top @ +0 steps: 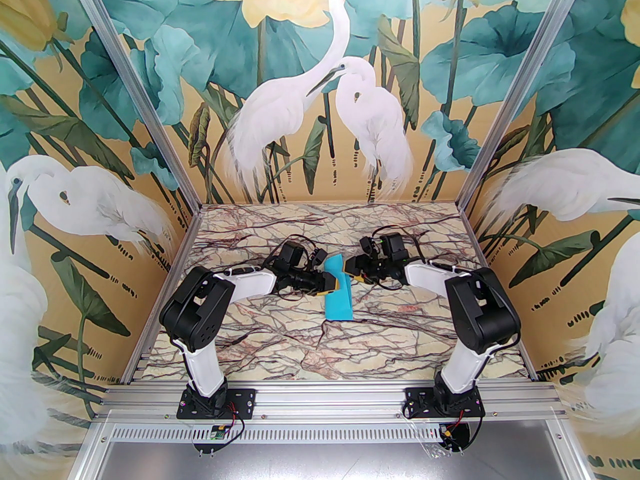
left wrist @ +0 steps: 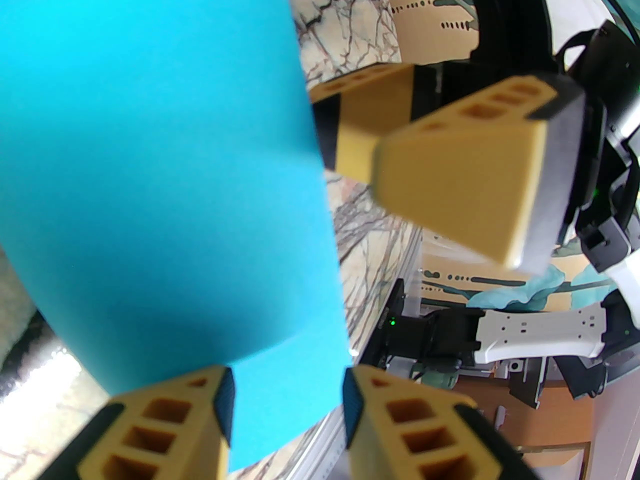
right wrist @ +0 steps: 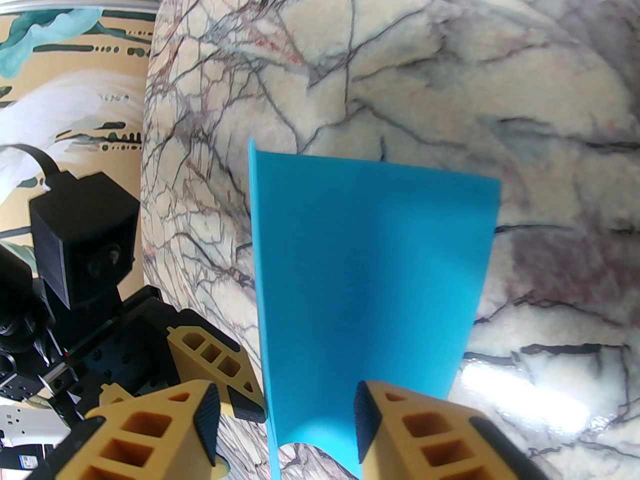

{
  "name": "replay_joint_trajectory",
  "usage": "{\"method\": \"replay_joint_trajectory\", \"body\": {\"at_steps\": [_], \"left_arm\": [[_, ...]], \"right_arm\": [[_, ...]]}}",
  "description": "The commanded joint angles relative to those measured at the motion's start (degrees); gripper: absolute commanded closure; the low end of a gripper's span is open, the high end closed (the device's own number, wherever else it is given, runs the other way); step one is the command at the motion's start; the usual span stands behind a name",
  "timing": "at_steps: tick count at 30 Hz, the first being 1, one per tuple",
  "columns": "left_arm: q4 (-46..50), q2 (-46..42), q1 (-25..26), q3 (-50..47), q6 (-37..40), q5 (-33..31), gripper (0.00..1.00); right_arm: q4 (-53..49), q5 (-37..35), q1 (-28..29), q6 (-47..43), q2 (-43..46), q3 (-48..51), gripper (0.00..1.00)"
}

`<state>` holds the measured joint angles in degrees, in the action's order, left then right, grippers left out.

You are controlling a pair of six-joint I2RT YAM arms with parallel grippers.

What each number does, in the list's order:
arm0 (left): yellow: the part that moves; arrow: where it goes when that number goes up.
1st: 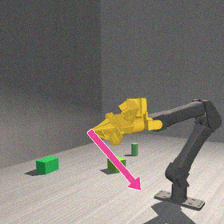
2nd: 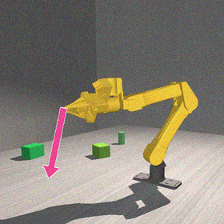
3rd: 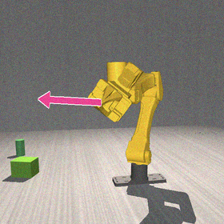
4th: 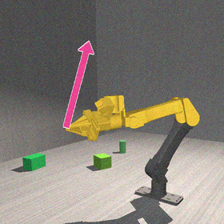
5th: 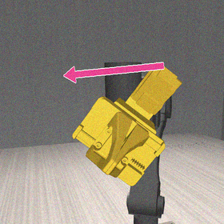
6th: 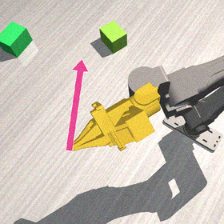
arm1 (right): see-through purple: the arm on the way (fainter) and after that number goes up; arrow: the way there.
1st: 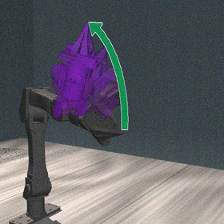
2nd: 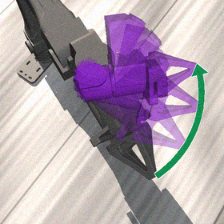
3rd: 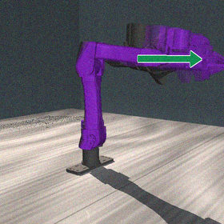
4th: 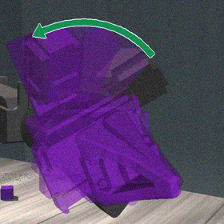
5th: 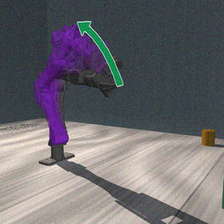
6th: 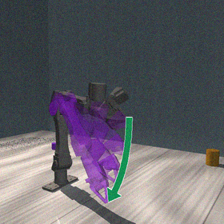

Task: Fold a paper plane with a square sheet of paper (fold left side to right side)
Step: First fold in half a square sheet of paper at the center of the table.

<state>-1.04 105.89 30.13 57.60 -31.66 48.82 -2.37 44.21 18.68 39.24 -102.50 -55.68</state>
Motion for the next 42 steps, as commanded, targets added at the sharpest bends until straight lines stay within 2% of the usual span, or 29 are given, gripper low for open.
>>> {"method": "replay_joint_trajectory", "body": {"at_steps": [1,6,10,13,16,22,42], "left_arm": [[1.1,1.7,0.1,1.2,1.2,0.1,0.57],[1.2,1.6,0.2,1.0,1.4,-0.2,0.57],[1.0,0.3,0.1,0.1,1.1,-1.4,0.54],[1.4,-3.2,0.0,-1.0,0.9,-5.7,0.42],[5.0,-6.6,-0.6,-1.0,0.8,-13.1,0.34],[10.2,-7.4,-0.6,-1.3,-1.1,-20.1,0.31],[13.8,2.7,1.9,5.2,-1.9,-20.5,0.31]], "right_arm": [[-1.4,1.5,0.6,-0.3,-2.4,-2.3,0.59],[-3.1,1.8,0.9,-1.4,-2.9,-3.5,0.79],[-6.9,0.0,0.9,-3.4,-2.7,-4.1,1.00],[-10.8,-3.2,0.9,-5.3,-2.8,-4.4,1.00],[-12.6,-6.2,0.9,-6.2,-3.5,-4.1,1.00],[-11.3,-9.1,0.9,-5.1,-4.3,-3.0,1.00],[-10.9,-7.8,1.8,-5.3,-7.3,-2.9,0.98]]}}
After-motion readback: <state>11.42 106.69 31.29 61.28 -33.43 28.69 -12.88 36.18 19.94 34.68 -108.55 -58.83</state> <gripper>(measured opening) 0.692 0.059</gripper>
